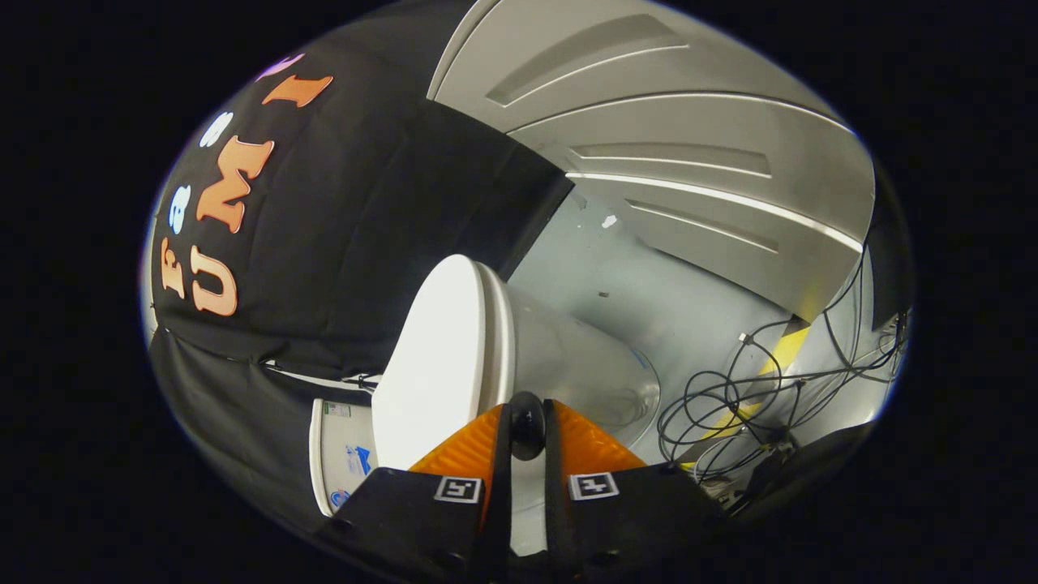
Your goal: Open the toilet lid.
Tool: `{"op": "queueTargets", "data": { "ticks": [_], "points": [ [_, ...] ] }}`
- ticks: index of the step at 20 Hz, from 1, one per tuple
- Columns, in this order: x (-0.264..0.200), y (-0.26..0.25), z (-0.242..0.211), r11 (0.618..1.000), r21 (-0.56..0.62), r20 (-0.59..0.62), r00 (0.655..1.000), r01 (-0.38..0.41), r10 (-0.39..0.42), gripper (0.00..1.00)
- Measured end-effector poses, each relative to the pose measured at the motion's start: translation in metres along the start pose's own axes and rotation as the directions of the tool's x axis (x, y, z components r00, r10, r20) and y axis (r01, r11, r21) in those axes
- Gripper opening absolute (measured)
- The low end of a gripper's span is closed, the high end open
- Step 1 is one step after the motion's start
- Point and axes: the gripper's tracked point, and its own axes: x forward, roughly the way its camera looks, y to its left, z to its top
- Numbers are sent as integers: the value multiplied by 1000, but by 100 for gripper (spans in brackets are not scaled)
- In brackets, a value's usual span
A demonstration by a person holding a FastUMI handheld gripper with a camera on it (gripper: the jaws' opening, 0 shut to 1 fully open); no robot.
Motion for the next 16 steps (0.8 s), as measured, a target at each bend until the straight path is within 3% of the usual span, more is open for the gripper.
{"op": "queueTargets", "data": {
  "ticks": [2, 4, 16],
  "points": [
    [-5, 7, 2, 999, 19, 7, 999, -35, 35, 11],
    [-5, 6, 2, 999, 5, 9, 999, -35, 35, 8],
    [-4, 10, 2, 997, 47, 10, 998, -55, 55, 8]
  ]
}}
